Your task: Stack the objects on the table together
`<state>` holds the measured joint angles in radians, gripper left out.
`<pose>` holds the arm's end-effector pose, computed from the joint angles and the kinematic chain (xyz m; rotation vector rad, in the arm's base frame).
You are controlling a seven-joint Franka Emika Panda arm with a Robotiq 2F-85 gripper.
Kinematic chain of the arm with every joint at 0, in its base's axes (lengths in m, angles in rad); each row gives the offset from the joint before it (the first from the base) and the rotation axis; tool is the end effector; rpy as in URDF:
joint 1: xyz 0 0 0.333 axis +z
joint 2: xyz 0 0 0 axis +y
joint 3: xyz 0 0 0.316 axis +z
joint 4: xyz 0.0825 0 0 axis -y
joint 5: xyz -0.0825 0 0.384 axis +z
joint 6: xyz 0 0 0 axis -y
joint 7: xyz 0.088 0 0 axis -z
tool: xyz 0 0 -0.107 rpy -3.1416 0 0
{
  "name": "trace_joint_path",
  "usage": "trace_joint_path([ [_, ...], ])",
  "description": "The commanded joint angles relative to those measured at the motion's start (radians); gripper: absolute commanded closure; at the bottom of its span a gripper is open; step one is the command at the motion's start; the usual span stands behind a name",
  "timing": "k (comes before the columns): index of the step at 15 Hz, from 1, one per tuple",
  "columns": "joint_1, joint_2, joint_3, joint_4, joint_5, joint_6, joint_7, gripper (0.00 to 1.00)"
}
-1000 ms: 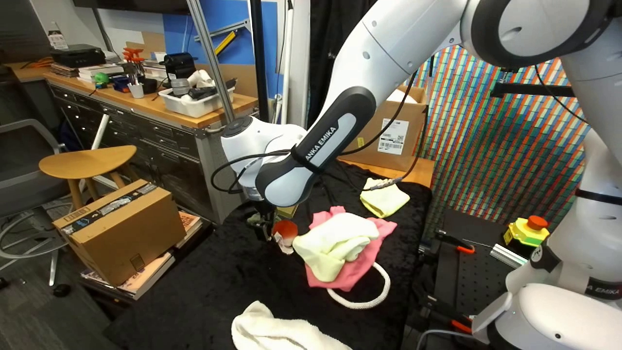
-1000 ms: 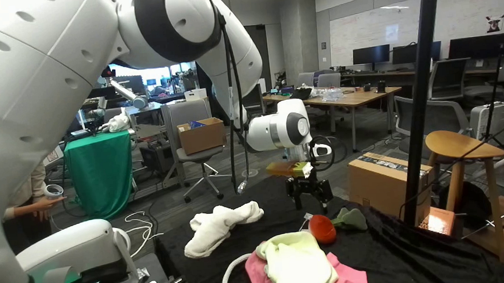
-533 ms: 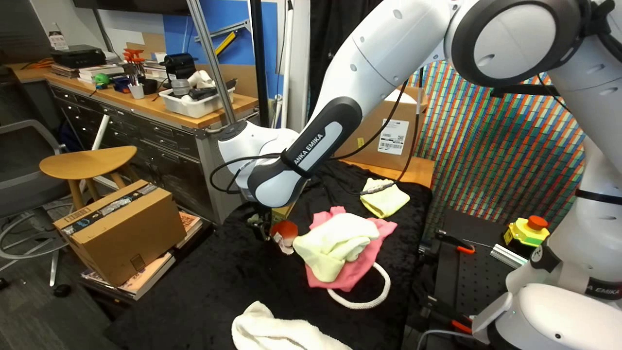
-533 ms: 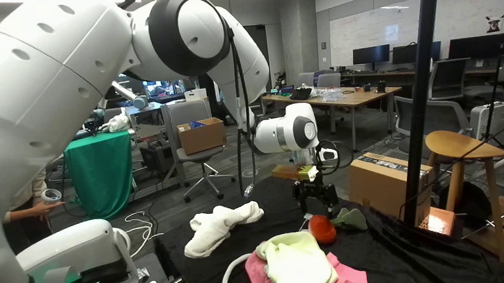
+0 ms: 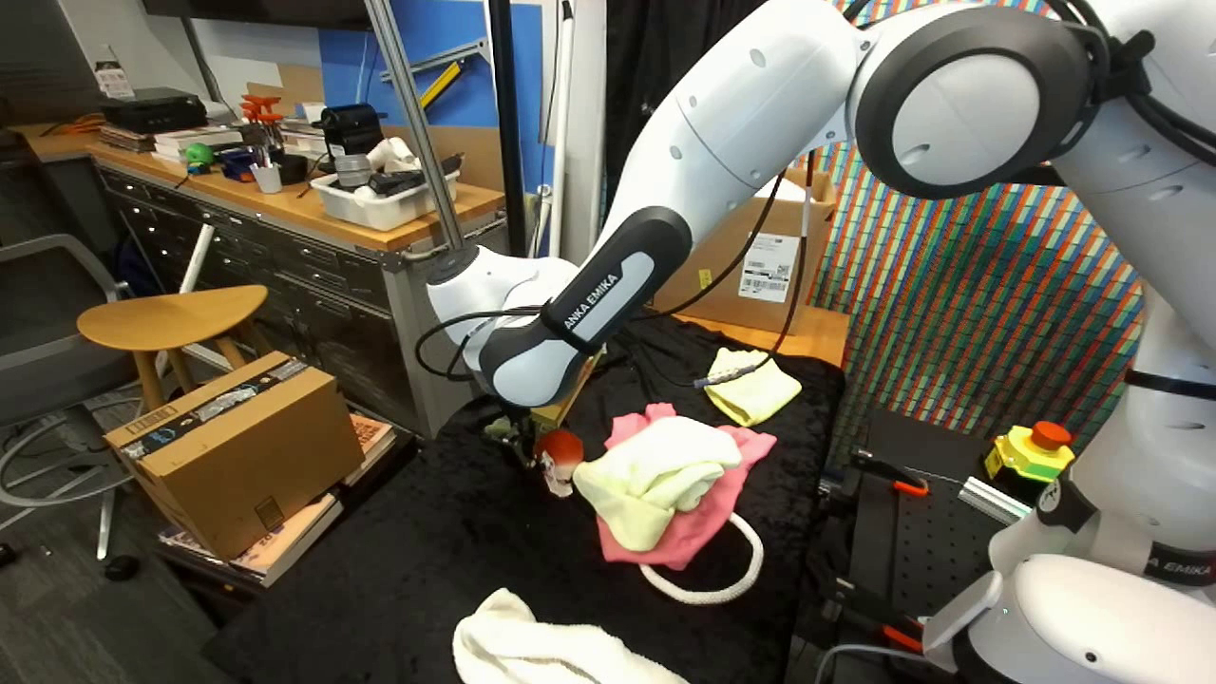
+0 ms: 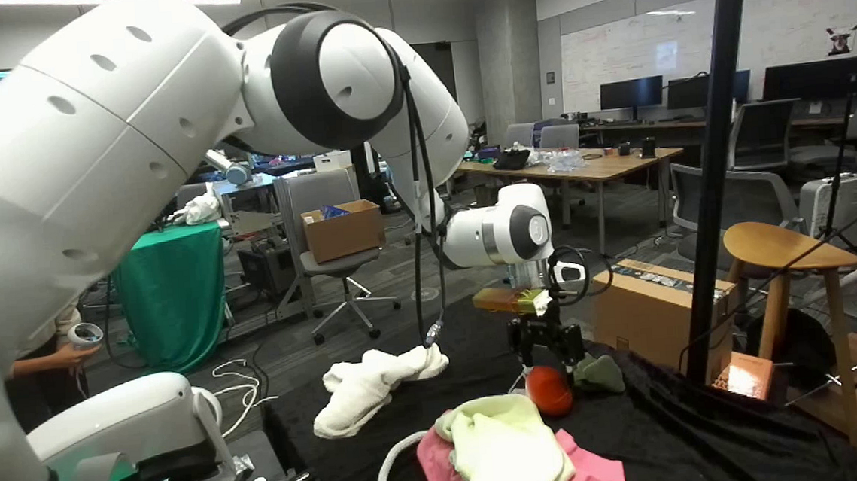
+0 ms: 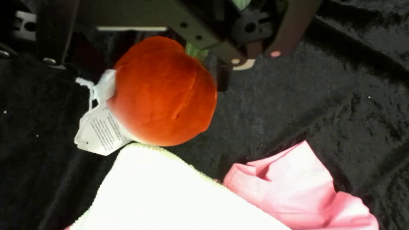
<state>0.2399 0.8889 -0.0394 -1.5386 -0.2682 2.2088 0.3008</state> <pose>0.6627 0.1287 0.1098 2.8543 0.1359 -0.2224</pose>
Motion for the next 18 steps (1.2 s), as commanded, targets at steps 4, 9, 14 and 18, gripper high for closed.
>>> trace_joint_path([
  [4,0.002,0.027,-0.008,0.069,0.025,-0.073,-0.003,0.65],
  [9,0.001,0.017,-0.007,0.081,0.023,-0.111,-0.003,0.97],
  [14,0.003,-0.035,-0.008,0.055,0.018,-0.131,0.001,0.95],
  [18,-0.005,-0.126,0.001,-0.022,0.014,-0.147,-0.026,0.96],
])
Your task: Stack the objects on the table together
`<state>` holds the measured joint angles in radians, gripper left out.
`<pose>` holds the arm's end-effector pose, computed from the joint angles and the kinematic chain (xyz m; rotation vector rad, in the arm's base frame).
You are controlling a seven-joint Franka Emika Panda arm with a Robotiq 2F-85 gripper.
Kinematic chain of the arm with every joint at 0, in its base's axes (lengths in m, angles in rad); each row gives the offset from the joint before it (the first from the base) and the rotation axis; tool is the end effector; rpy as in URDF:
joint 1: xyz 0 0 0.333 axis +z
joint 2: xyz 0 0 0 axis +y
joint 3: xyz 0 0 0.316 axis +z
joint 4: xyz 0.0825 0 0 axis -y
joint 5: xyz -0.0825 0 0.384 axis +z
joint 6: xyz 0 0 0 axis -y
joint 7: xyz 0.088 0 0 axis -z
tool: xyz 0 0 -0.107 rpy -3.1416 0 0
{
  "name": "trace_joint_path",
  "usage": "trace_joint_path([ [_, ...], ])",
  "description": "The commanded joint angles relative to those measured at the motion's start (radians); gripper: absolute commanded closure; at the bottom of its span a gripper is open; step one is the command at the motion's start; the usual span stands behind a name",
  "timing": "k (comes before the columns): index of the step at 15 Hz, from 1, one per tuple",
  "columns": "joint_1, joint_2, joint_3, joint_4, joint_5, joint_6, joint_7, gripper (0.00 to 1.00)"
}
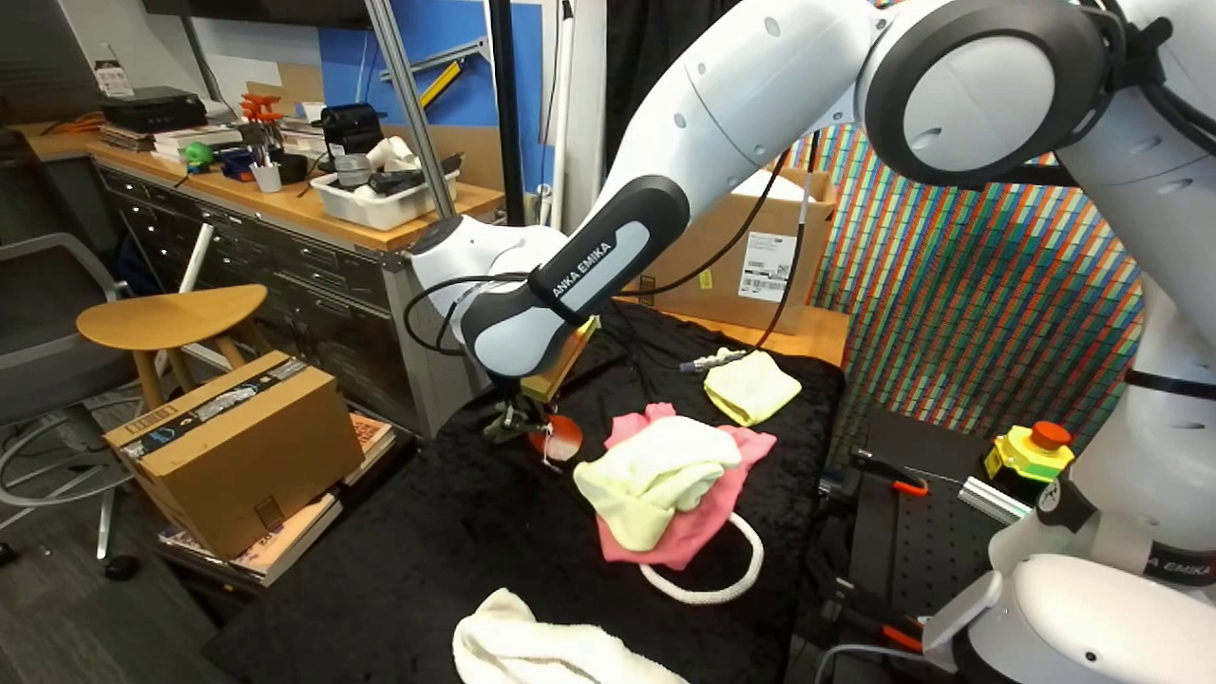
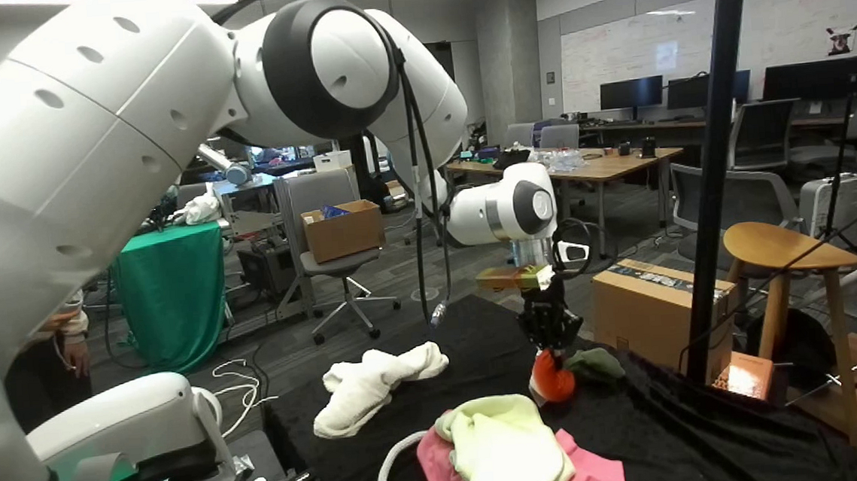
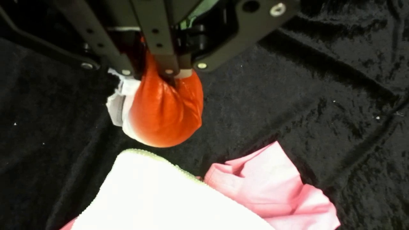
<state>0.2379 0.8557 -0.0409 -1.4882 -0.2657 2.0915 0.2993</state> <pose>0.6736 0.1252 0.1452 2.8292 0.0992 -0.2622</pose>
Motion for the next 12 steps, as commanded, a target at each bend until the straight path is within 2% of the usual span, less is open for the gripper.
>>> trace_joint_path([
  [1,-0.006,-0.113,0.004,-0.088,0.009,-0.034,-0.032,0.96],
  [6,-0.019,-0.290,-0.004,-0.271,-0.015,-0.048,-0.035,0.96],
  [12,-0.054,-0.431,-0.003,-0.449,-0.049,-0.124,-0.040,0.96],
])
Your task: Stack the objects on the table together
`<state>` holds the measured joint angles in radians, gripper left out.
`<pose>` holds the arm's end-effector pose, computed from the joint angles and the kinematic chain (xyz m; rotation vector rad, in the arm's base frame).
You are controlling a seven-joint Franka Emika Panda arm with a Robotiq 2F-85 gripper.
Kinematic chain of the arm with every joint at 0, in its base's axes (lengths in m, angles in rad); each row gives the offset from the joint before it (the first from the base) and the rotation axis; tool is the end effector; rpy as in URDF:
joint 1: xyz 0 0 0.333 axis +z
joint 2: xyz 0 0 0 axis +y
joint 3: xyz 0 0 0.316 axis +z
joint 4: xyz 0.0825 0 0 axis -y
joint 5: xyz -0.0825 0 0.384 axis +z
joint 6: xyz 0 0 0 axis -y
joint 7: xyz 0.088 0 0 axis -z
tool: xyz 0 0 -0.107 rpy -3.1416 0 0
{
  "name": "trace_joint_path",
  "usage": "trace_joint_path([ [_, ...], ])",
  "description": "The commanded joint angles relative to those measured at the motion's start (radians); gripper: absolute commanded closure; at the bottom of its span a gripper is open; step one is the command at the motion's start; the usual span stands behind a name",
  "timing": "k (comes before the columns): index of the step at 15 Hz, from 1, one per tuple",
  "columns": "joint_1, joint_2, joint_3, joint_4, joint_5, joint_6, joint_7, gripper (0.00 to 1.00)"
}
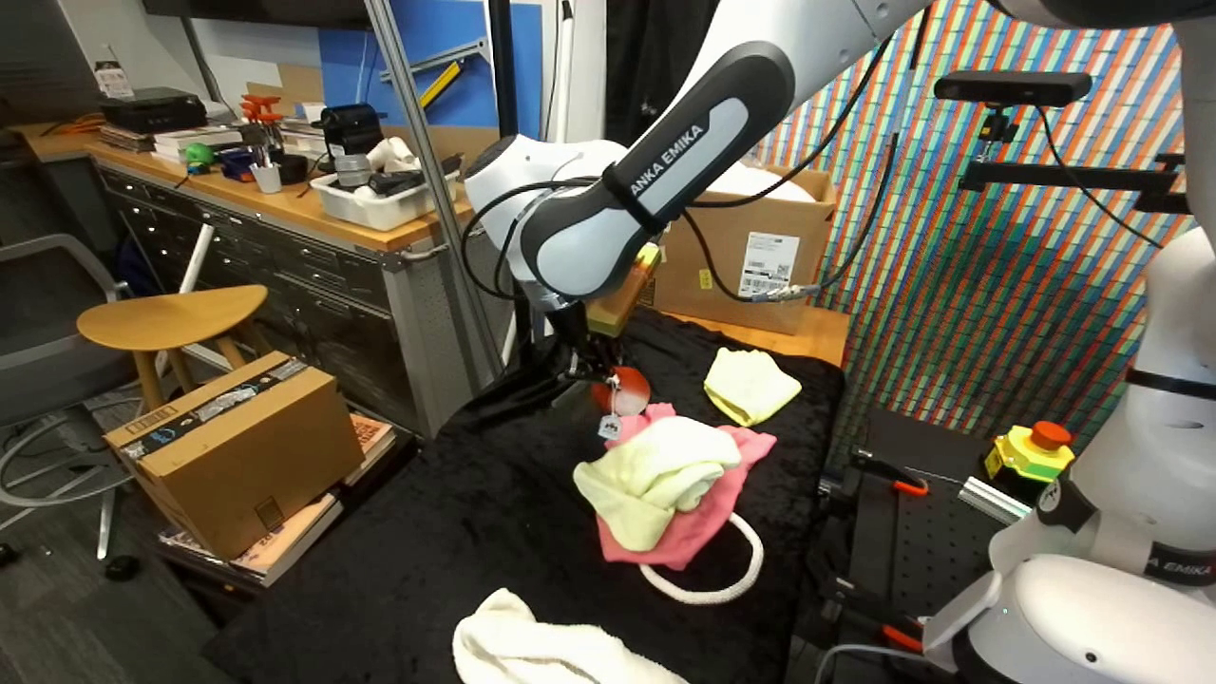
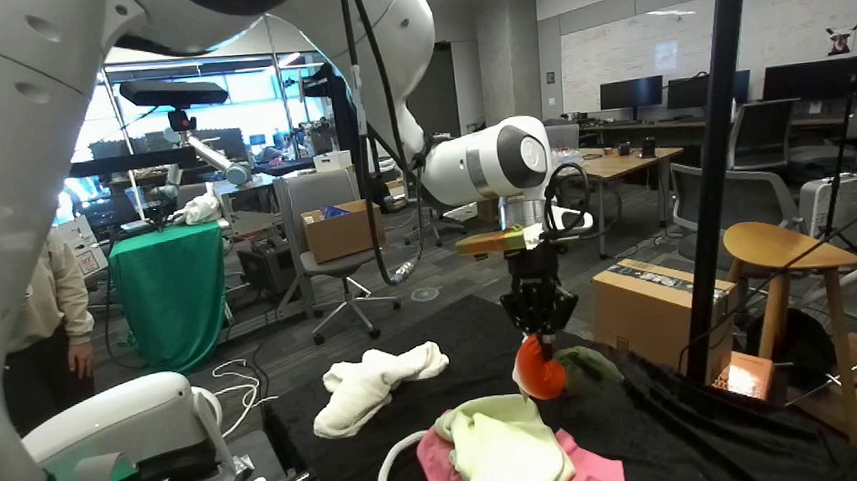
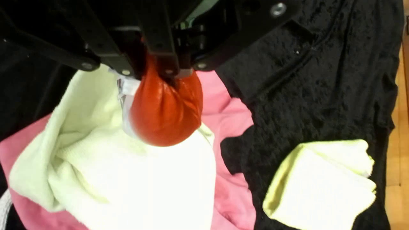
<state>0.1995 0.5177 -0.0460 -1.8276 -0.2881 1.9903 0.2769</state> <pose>0.6029 0.0768 0.2288 2.7802 0.0612 -0.4080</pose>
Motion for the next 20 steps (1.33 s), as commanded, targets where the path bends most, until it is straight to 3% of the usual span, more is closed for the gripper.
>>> trace_joint_path([
  [1,-0.019,-0.112,0.003,-0.138,-0.042,-0.021,-0.020,0.96],
  [4,-0.046,-0.154,0.030,-0.205,-0.045,-0.002,-0.104,0.96],
  [6,-0.078,-0.174,0.068,-0.231,0.028,0.015,-0.215,0.96],
  [11,-0.130,-0.161,0.134,-0.215,0.236,-0.109,-0.427,0.96],
  [15,-0.133,-0.100,0.133,-0.177,0.280,-0.085,-0.432,0.96],
  [20,-0.111,0.071,0.114,-0.069,0.255,-0.045,-0.342,0.96],
])
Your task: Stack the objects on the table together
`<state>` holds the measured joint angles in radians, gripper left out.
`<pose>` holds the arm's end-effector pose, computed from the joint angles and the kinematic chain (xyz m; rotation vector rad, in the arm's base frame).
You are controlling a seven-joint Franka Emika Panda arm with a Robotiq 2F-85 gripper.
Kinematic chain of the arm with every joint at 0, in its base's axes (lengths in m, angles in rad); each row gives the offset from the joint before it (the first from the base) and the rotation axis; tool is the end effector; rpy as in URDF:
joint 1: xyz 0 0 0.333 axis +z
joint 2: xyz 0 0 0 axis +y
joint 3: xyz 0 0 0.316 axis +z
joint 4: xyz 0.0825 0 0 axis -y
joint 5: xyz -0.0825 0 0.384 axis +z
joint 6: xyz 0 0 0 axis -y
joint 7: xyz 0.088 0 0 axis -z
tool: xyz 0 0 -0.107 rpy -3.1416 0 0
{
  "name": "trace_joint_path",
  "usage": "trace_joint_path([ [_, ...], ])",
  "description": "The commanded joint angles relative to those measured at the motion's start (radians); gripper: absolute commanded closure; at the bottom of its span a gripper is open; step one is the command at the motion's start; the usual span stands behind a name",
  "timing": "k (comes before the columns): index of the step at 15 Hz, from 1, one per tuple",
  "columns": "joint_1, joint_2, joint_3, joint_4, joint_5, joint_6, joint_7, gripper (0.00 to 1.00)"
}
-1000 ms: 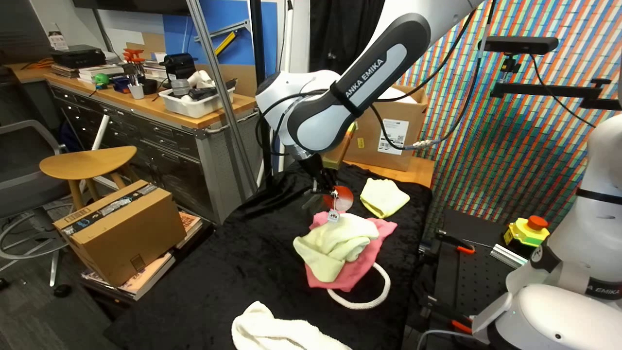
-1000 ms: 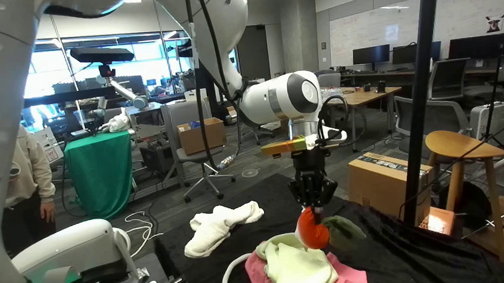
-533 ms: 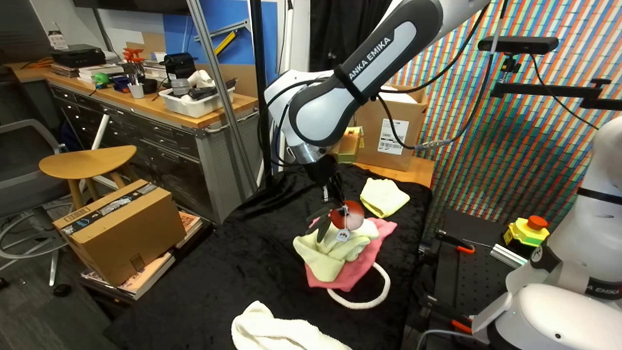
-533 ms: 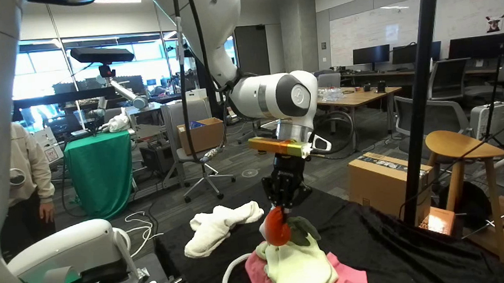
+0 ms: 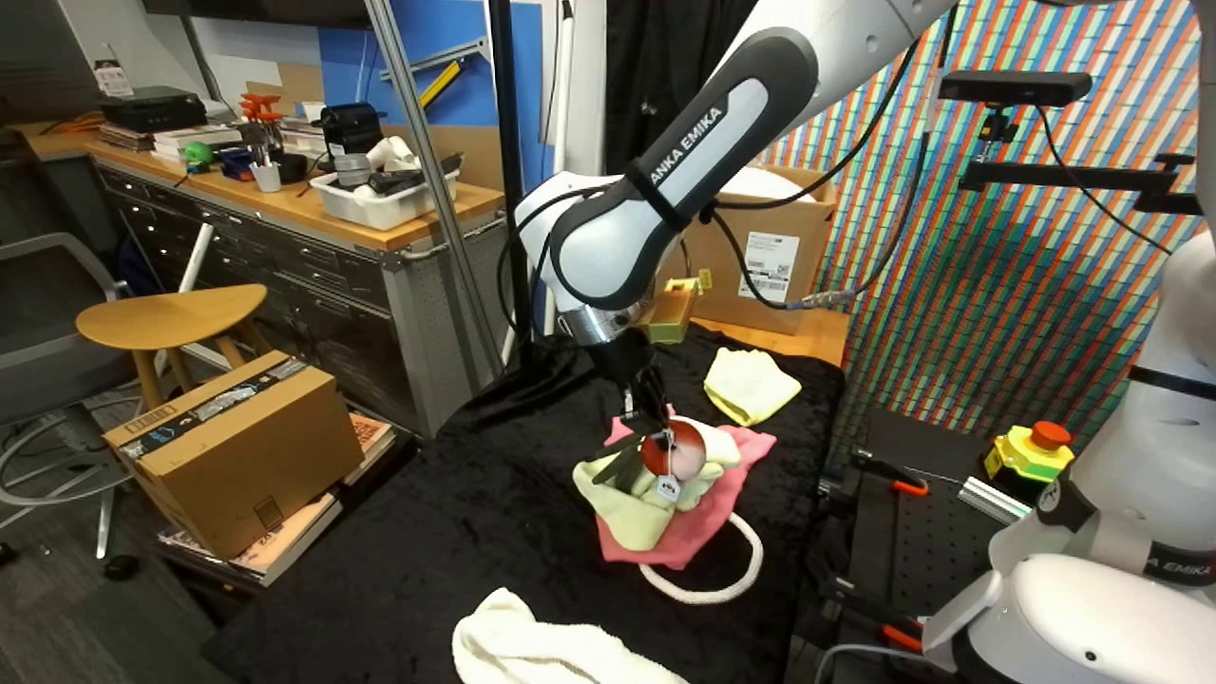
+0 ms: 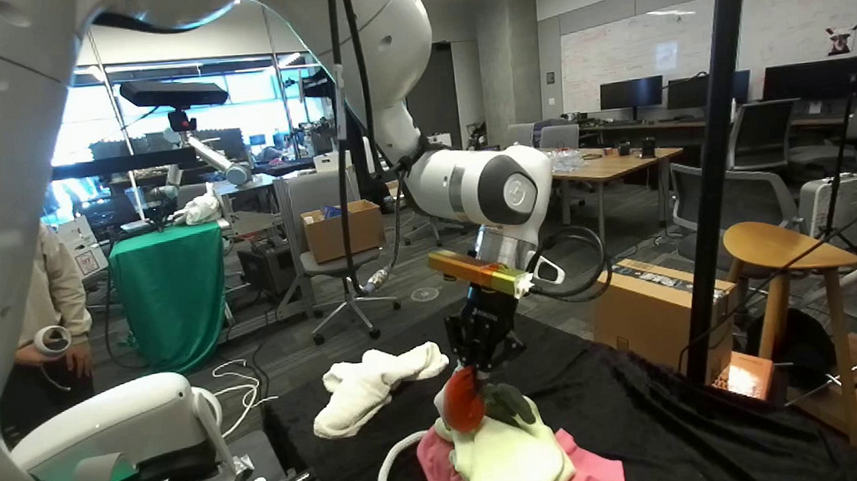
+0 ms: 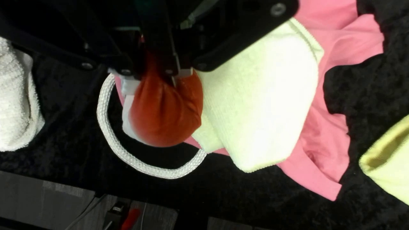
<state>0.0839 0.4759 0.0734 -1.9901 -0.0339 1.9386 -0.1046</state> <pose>0.5386 0.0834 0.1919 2.9970 0.4277 -0.8147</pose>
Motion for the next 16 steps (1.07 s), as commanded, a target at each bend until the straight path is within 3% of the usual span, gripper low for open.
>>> trace_joint_path([
  [1,0.011,0.150,-0.013,0.119,-0.008,0.015,0.066,0.96],
  [7,-0.004,0.328,-0.042,0.259,0.008,-0.040,0.130,0.96],
  [13,-0.021,0.330,-0.046,0.298,0.014,-0.083,0.139,0.97],
  [14,-0.024,0.325,-0.046,0.296,0.014,-0.080,0.135,0.64],
  [16,-0.027,0.304,-0.047,0.285,0.010,-0.098,0.131,0.56],
])
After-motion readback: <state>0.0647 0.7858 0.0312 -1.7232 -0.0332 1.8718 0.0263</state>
